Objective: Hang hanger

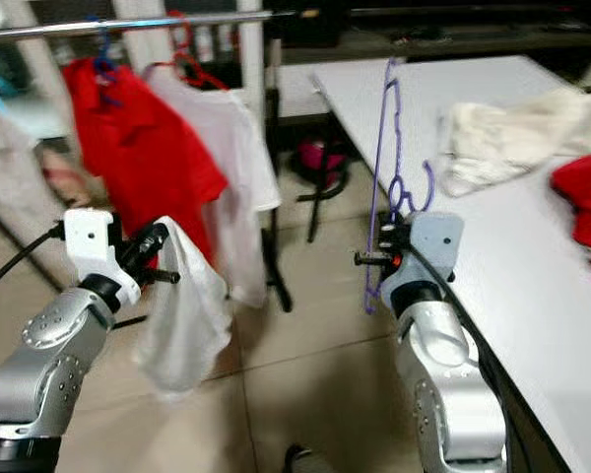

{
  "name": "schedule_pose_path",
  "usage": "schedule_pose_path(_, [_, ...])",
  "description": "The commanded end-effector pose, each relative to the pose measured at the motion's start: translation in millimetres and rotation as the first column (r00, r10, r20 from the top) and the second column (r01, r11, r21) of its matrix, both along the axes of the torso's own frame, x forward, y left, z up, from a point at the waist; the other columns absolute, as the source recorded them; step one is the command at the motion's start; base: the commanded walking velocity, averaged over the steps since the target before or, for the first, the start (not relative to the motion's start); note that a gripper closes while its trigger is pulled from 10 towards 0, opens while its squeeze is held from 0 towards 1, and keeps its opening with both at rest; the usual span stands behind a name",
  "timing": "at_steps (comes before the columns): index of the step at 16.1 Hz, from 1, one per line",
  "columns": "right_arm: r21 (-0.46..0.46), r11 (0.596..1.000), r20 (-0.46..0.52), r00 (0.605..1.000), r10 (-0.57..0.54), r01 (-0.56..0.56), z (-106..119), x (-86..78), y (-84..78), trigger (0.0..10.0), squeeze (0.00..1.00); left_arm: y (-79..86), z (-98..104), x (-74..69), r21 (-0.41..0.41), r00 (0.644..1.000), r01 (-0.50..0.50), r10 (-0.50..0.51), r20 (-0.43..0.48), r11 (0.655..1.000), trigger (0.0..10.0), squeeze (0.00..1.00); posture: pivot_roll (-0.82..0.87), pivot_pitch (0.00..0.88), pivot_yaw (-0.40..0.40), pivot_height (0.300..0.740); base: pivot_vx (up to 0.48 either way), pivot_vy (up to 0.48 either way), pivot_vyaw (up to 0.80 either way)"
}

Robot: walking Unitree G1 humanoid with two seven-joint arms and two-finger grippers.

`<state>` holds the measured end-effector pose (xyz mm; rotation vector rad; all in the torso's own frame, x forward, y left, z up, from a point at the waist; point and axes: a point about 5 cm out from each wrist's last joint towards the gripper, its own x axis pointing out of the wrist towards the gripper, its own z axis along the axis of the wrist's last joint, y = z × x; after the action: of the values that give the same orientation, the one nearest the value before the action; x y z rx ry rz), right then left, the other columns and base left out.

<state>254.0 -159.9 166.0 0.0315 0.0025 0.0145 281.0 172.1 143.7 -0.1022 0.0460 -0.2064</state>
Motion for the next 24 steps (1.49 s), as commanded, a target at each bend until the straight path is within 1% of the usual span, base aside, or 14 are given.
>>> schedule_pose_path(1, [0.008, 1.000, -0.033, 0.999, 0.015, -0.014, -6, -1.5, 0.2, 10.0, 0.00, 1.0, 7, -0.6, 0.009, 0.998, -0.035, 0.035, 0.051, 0.999, 10.0, 0.00, -0.09, 0.000, 0.021, 0.740, 0.000, 0.000, -0.80])
schedule_pose_path(2, [0.034, 0.999, -0.034, 0.999, 0.024, -0.023, -6, -2.3, 1.2, 10.0, 0.00, -0.4, 8, 0.5, 0.021, 0.997, -0.055, 0.054, 0.058, 0.998, 10.0, 0.00, -0.09, 0.000, 0.020, 0.740, 0.000, 0.000, -0.80])
schedule_pose_path(3, [0.025, 1.000, -0.030, 1.000, -0.005, 0.006, -6, -2.2, -0.3, 10.0, 0.00, -0.2, 8, 1.5, 0.042, 0.994, -0.089, 0.086, 0.063, 0.995, 10.0, 0.00, -0.09, 0.000, 0.020, 0.740, 0.000, 0.000, -0.80])
schedule_pose_path(5, [0.049, 0.999, -0.030, 0.999, -0.018, 0.020, -7, -1.4, -0.7, 10.0, 0.00, 3.3, 9, 4.5, 0.221, 0.980, -0.199, 0.190, 0.060, 0.955, 10.0, 0.00, -0.09, 0.000, 0.023, 0.740, 0.000, 0.000, -0.80])
schedule_pose_path(6, [0.038, 0.998, -0.021, 0.999, -0.041, 0.042, -7, -1.3, -2.1, 10.0, 0.00, 3.5, 7, 3.4, 0.247, 0.979, -0.199, 0.203, 0.011, 0.948, 10.0, 0.00, -0.10, 0.000, 0.024, 0.740, 0.000, 0.000, -0.80])
schedule_pose_path(7, [0.037, 0.998, -0.025, 0.998, -0.052, 0.053, -8, -1.1, -3.4, 10.0, 0.00, -3.4, 6, 2.9, 0.161, 0.997, -0.063, 0.069, -0.028, 0.985, 10.0, 0.00, -0.10, 0.000, 0.024, 0.740, 0.000, 0.000, -0.80])
schedule_pose_path(8, [0.036, 0.998, -0.034, 0.998, -0.050, 0.052, -9, -1.2, -4.2, 10.0, 0.00, -11.5, 4, 1.2, 0.000, 0.995, 0.086, -0.086, -0.053, 0.996, 10.0, 0.00, -0.10, 0.000, 0.025, 0.740, 0.000, 0.000, -0.80])
schedule_pose_path(9, [0.028, 0.998, -0.035, 0.998, -0.053, 0.054, -9, -1.4, -5.7, 10.0, 0.00, -8.2, 2, 0.1, 0.002, 0.997, 0.040, -0.040, -0.071, 0.999, 10.0, 0.00, -0.11, 0.000, 0.027, 0.740, 0.000, 0.000, -0.80])
schedule_pose_path(10, [0.029, 0.998, -0.042, 0.997, -0.059, 0.061, -10, -2.1, -8.2, 10.0, 0.00, -7.4, -1, -1.6, 0.077, 0.997, 0.018, -0.012, -0.076, 0.997, 10.0, 0.00, -0.11, 0.000, 0.029, 0.740, 0.000, 0.000, -0.80])
schedule_pose_path(12, [0.053, 0.998, -0.057, 0.998, -0.020, 0.023, -10, -3.4, -6.1, 10.0, 0.00, -8.3, 1, -1.5, 0.114, 0.998, 0.014, -0.007, -0.064, 0.993, 10.0, 0.00, -0.12, 0.000, 0.030, 0.740, 0.000, 0.000, -0.80])
schedule_pose_path(13, [0.080, 0.996, -0.065, 0.997, 0.038, -0.033, -9, -3.7, 1.1, 10.0, 0.00, -8.3, 6, 1.0, 0.141, 0.999, 0.042, -0.037, -0.039, 0.989, 10.0, 0.00, -0.12, 0.000, 0.031, 0.740, 0.000, 0.000, -0.80])
schedule_pose_path(19, [0.068, 0.989, -0.020, 0.991, 0.131, -0.129, -4, -7.2, 14.4, 10.0, 0.00, -2.6, 7, 2.0, 0.138, 0.999, 0.028, -0.025, -0.023, 0.990, 10.0, 0.00, -0.12, 0.000, 0.035, 0.740, 0.000, 0.000, -0.80])
schedule_pose_path(20, [0.074, 0.986, -0.017, 0.988, 0.151, -0.150, -4, -7.9, 16.7, 10.0, 0.00, -3.0, 8, 2.1, 0.116, 0.999, 0.032, -0.030, -0.024, 0.993, 10.0, 0.00, -0.12, 0.000, 0.035, 0.740, 0.000, 0.000, -0.80])
schedule_pose_path(24, [0.065, 0.984, -0.029, 0.985, 0.170, -0.168, -6, -9.3, 17.6, 10.0, 0.00, -4.7, 6, 2.9, 0.117, 0.999, 0.033, -0.031, -0.023, 0.993, 10.0, 0.00, -0.12, 0.000, 0.028, 0.740, 0.000, 0.327, -0.80])
